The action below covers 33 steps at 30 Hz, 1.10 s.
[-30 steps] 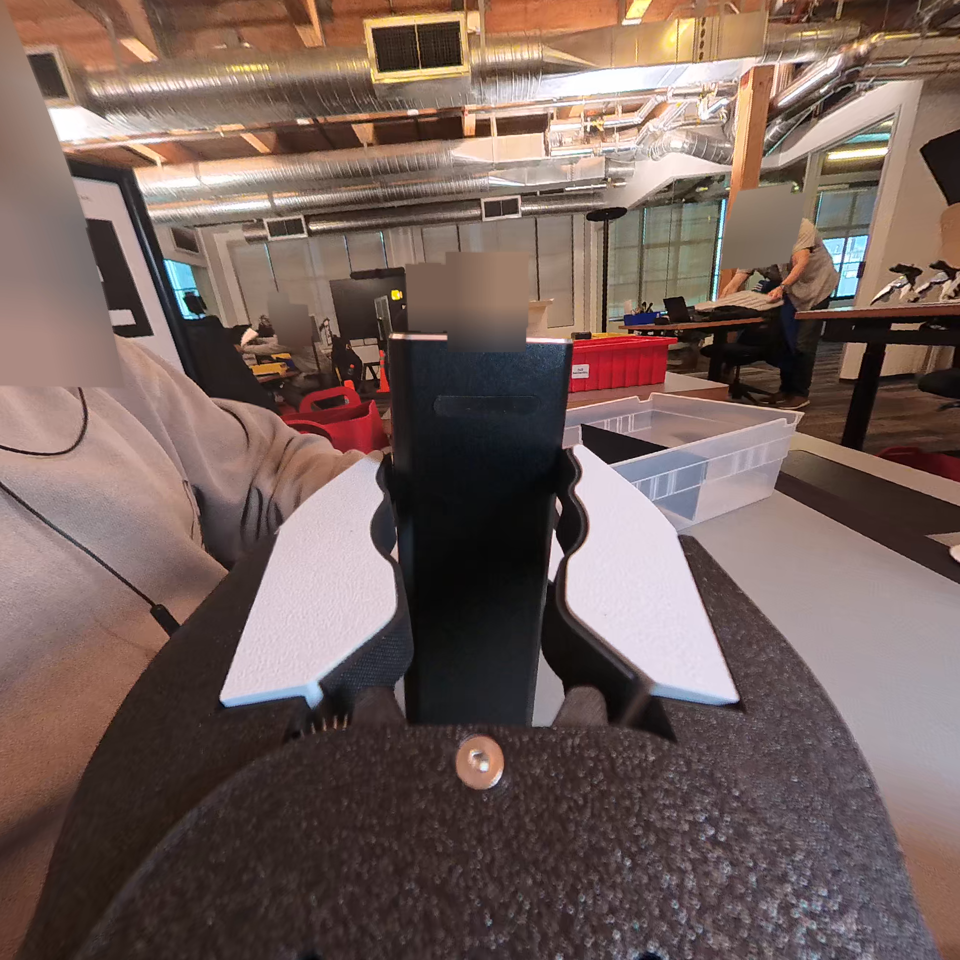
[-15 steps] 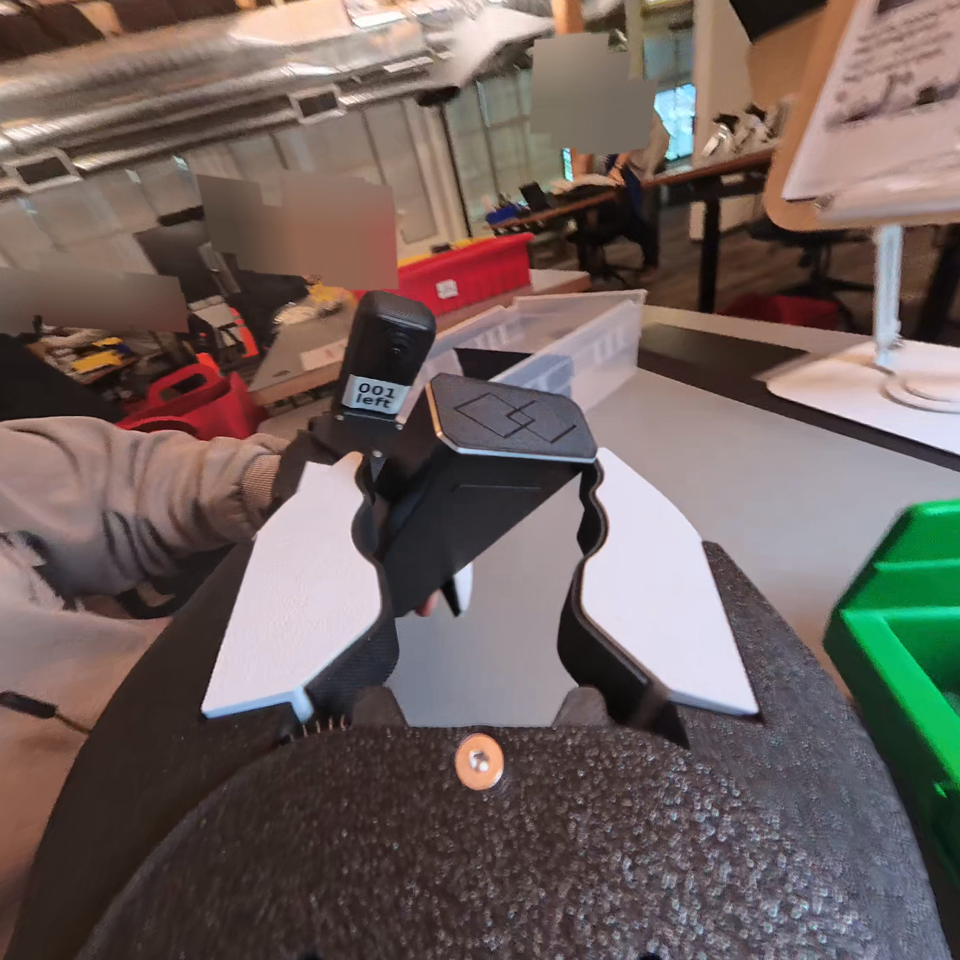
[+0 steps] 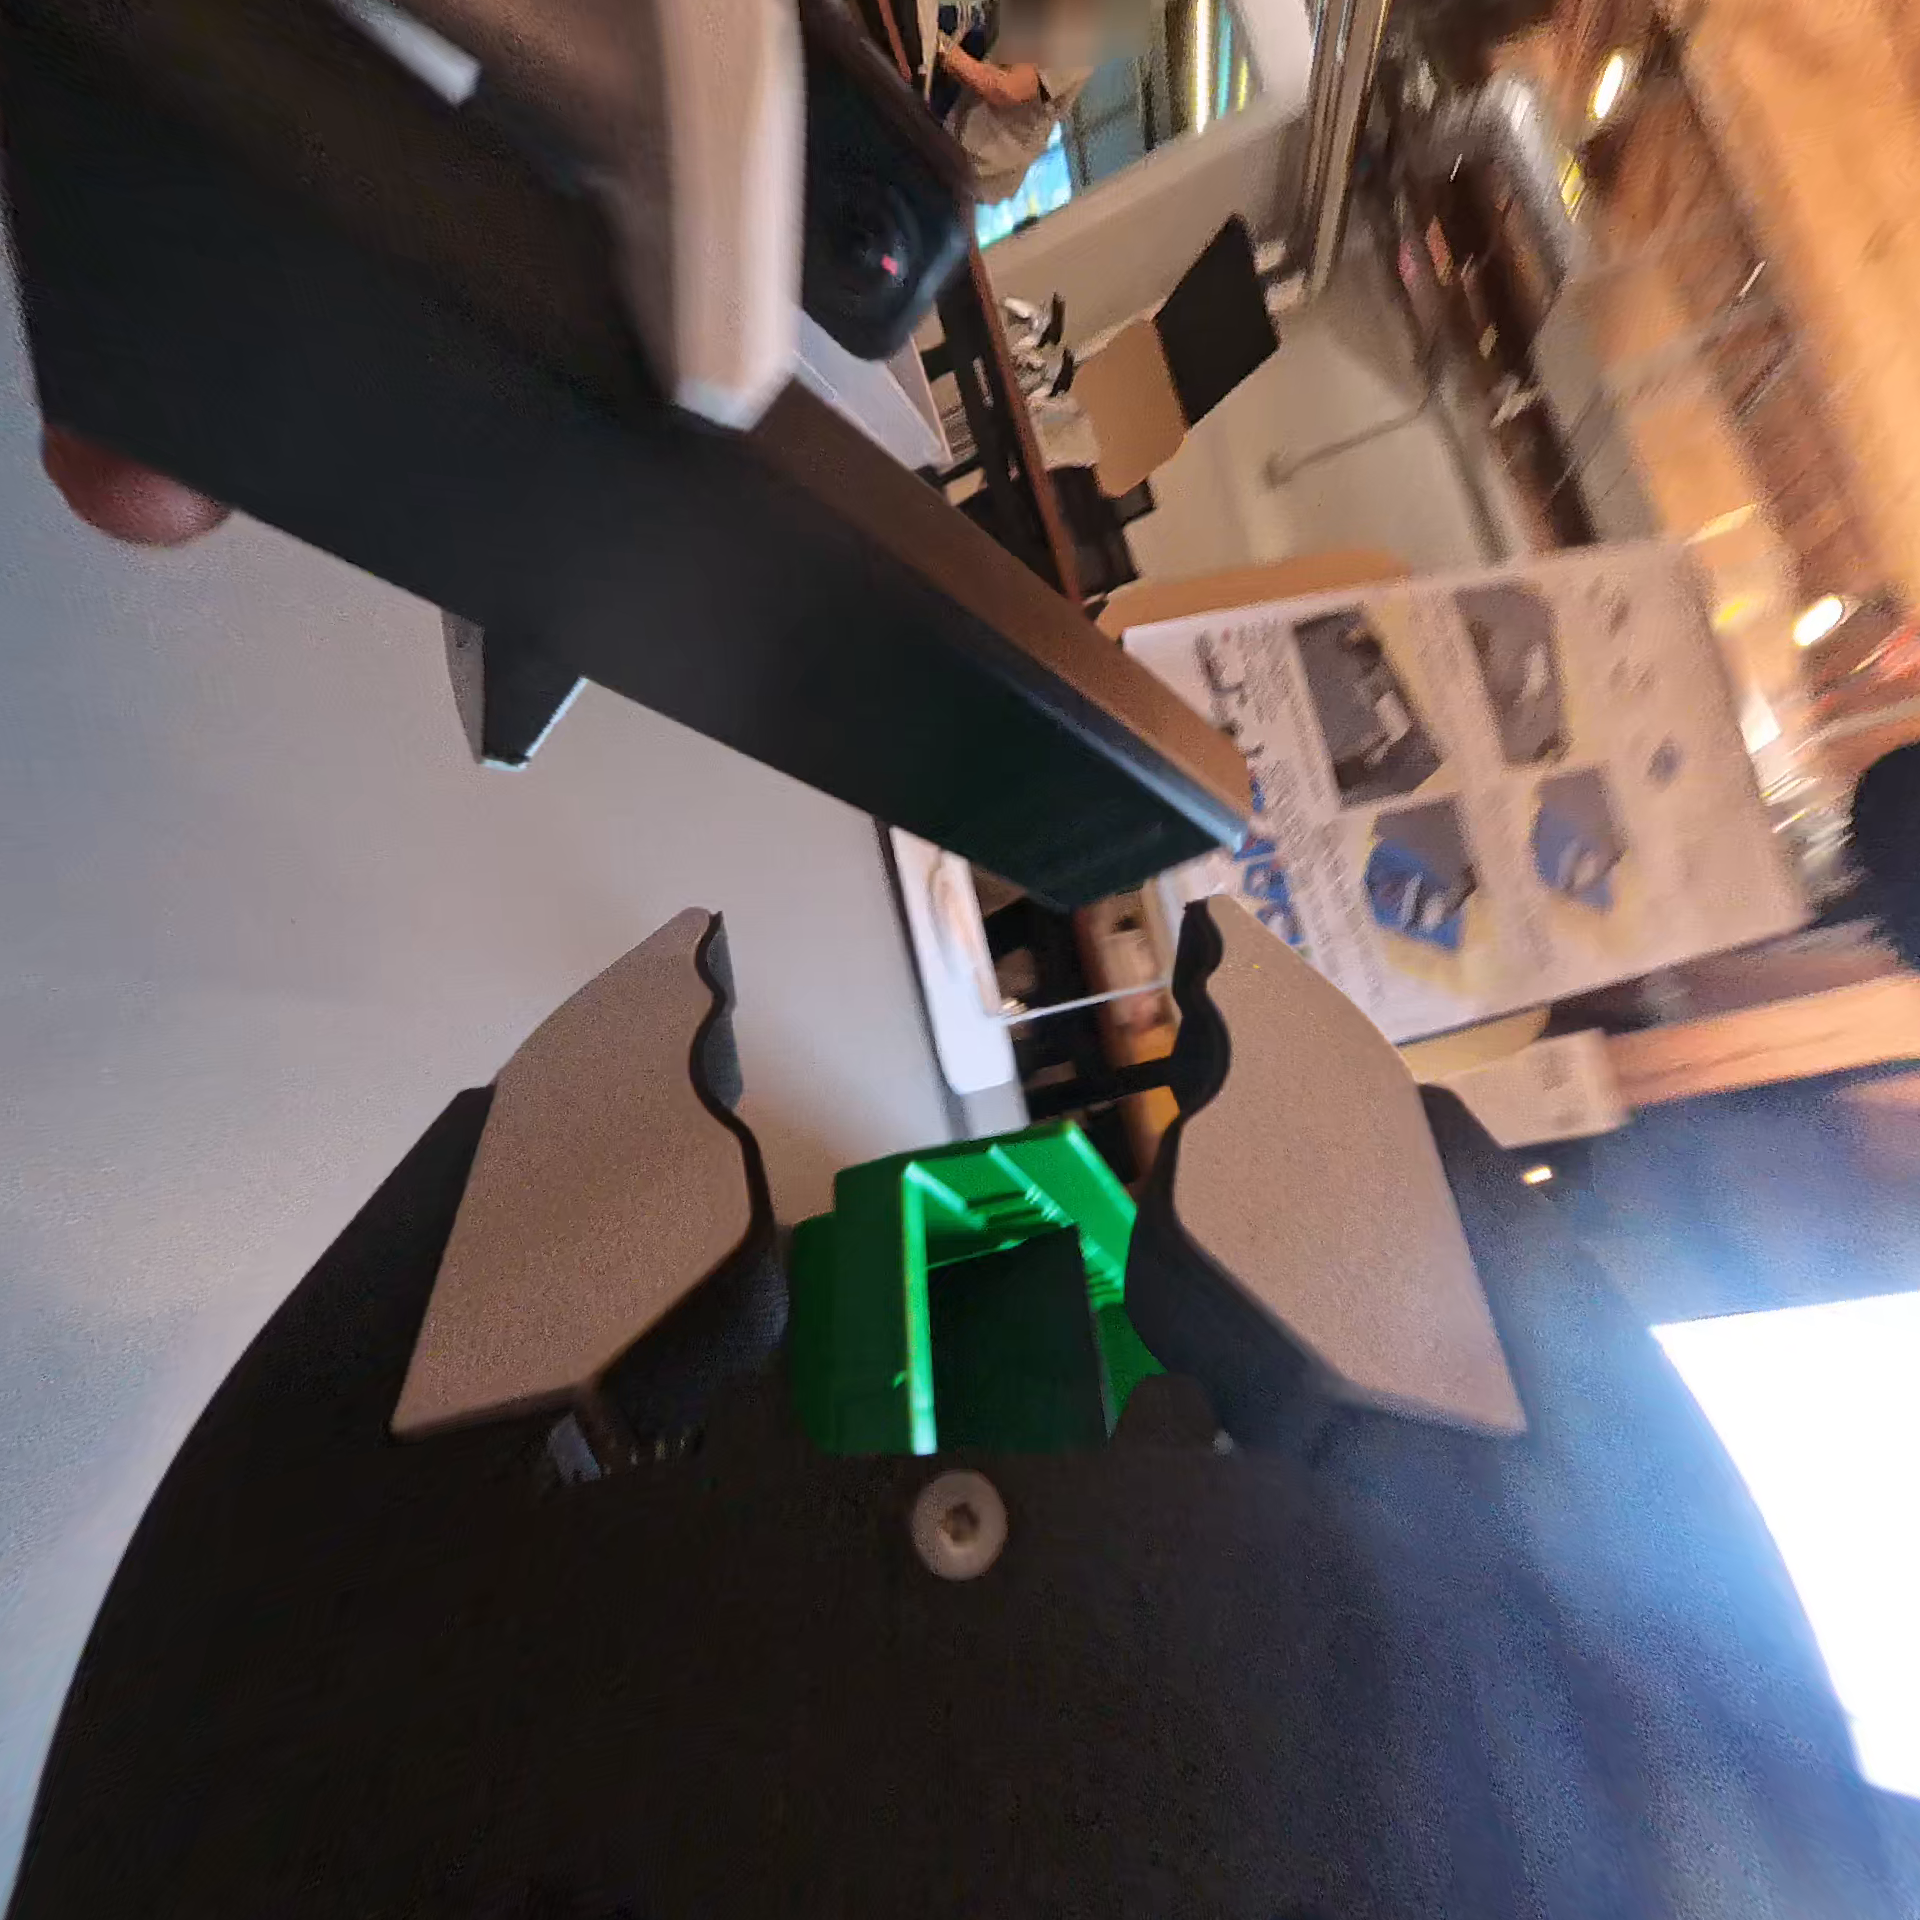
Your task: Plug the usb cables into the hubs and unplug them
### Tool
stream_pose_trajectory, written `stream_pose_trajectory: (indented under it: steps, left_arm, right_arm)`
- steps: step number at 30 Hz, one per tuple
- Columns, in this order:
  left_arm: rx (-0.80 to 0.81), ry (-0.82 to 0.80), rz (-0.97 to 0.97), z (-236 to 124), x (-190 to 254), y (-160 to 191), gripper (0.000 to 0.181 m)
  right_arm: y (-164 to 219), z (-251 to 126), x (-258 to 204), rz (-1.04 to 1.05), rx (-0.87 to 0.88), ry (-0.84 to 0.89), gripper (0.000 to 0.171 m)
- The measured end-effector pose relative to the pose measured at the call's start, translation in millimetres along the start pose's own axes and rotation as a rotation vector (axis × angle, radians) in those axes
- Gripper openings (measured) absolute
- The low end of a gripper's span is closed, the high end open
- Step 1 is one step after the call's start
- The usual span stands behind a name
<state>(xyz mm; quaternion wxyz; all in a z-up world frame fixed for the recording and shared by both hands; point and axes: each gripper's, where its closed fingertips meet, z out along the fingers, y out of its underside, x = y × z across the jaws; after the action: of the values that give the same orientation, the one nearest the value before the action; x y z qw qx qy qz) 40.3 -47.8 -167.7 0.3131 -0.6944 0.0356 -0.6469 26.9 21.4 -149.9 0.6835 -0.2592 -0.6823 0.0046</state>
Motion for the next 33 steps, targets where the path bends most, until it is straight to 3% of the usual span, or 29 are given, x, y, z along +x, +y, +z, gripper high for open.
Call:
stream_pose_trajectory:
  steps: [3,8,13,17,20,22,25,29,33]
  left_arm:
    - [-0.051,-0.039,-0.046,3.7,-8.1,10.9,0.061]
    - [-0.148,-0.029,-0.108,14.8,-5.4,32.5,0.061]
    - [-0.166,0.037,-0.067,19.5,13.9,36.1,0.066]
    - [-0.148,0.168,0.077,16.7,58.4,26.6,0.089]
    - [-0.118,0.21,0.293,5.9,84.3,23.2,0.08]
    - [-0.039,0.242,0.324,-5.4,100.7,7.9,0.074]
    - [0.06,0.058,0.508,-18.8,84.4,-14.8,0.065]
    - [0.007,-0.264,0.751,-33.4,30.5,-25.5,0.068]
    - [-0.105,-0.222,0.776,-10.5,14.9,1.4,0.085]
  right_arm:
    - [-17.5,10.9,-12.9,-0.199,0.066,0.072,0.083]
    - [-31.8,25.5,-33.1,-0.345,0.07,0.086,0.081]
    - [-31.9,19.5,-21.8,-0.261,0.06,0.096,0.078]
    - [-39.1,8.8,3.3,0.0,0.133,0.084,0.077]
    - [-38.6,0.9,17.3,0.283,0.183,0.025,0.076]
    - [-32.5,-3.3,24.9,0.416,0.205,0.0,0.075]
    - [-42.1,-13.3,19.8,0.776,0.339,-0.241,0.076]
    - [-72.5,-39.1,24.4,1.161,0.611,-0.546,0.075]
    - [-94.9,-56.4,32.3,1.305,0.794,-0.689,0.075]
